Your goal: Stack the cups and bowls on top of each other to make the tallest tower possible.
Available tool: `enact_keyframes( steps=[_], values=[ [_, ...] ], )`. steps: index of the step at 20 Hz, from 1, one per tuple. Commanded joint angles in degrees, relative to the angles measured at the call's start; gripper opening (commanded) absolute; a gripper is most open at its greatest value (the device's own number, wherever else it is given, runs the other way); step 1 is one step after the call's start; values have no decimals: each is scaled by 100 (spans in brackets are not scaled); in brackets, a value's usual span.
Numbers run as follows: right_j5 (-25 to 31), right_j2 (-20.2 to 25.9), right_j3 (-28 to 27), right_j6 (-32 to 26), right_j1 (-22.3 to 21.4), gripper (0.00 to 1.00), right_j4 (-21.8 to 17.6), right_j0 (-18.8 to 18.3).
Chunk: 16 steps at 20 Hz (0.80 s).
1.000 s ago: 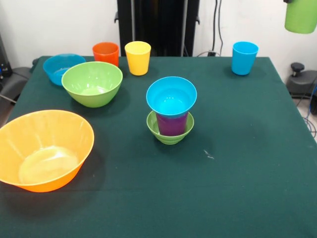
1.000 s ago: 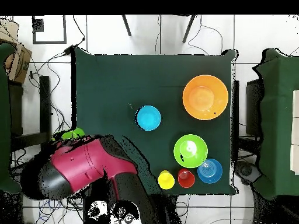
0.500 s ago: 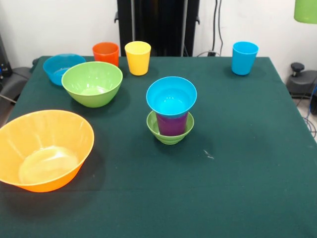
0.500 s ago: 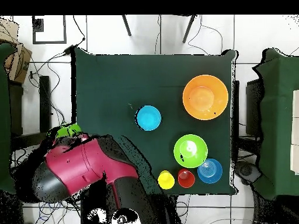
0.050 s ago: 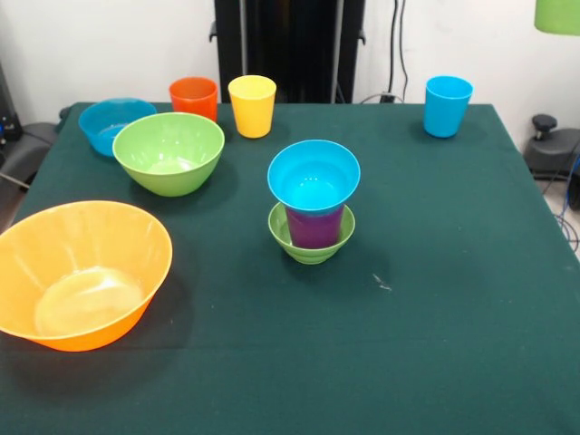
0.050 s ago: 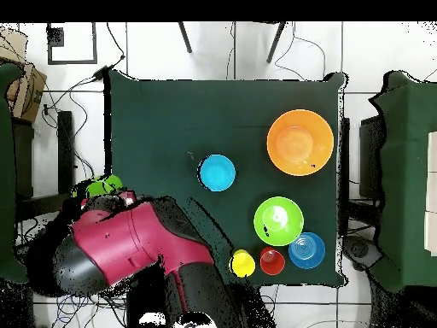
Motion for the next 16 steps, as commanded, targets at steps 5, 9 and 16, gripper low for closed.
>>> enact_keyframes(
  steps=[5, 9, 16],
  values=[
    [328, 203, 108, -759, 702, 0, -678, -252],
    [55, -44, 22, -462, 1155, 0, -1118, -132],
    [-186, -57, -74, -270, 1279, 0, -1225, -218]
  ],
)
